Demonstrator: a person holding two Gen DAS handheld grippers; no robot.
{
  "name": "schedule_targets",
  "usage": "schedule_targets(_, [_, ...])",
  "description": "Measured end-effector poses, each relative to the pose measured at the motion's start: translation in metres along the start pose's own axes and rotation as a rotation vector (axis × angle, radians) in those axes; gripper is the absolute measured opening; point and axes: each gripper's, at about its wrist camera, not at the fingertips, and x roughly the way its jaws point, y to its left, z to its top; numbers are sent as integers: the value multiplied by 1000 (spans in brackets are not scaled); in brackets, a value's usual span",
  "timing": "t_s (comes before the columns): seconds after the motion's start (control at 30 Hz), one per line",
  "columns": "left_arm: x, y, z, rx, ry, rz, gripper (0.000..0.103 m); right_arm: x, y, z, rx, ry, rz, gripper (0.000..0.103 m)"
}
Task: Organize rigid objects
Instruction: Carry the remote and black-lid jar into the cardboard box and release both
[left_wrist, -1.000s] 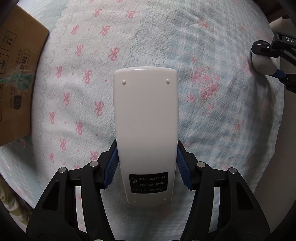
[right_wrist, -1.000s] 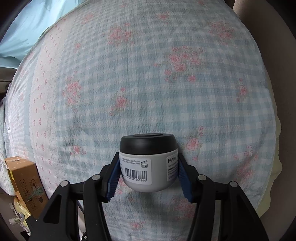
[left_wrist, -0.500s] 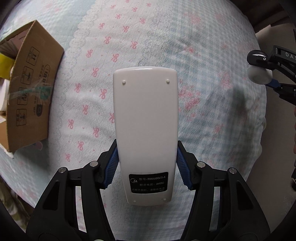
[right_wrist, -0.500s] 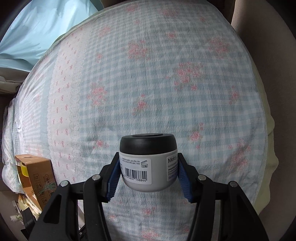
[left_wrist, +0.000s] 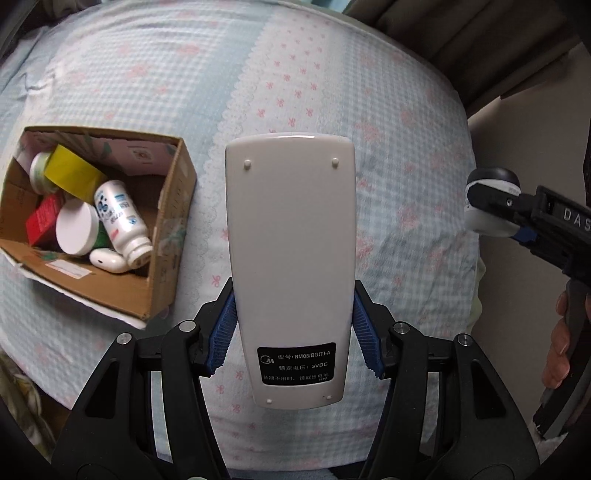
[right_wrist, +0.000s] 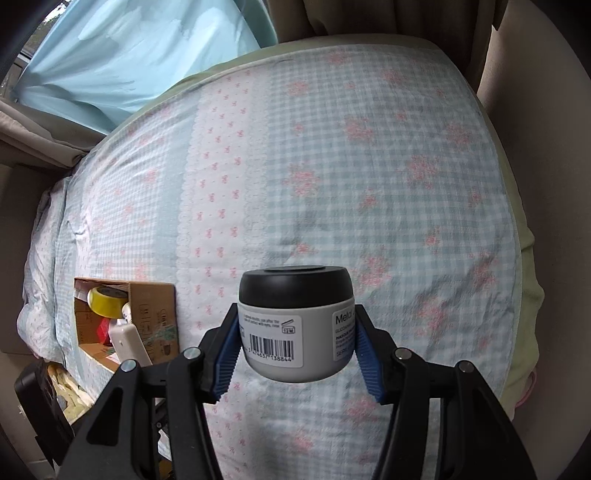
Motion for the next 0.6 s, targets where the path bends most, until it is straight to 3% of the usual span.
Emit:
schedule_targets(0.3, [-73, 102, 35, -54, -79, -36, 54, -24, 110, -31, -16, -43, 39, 53])
schedule_targets(0.6, [-96, 230, 71, -42, -66, -3, 54, 2, 221, -59, 47, -49, 68, 53])
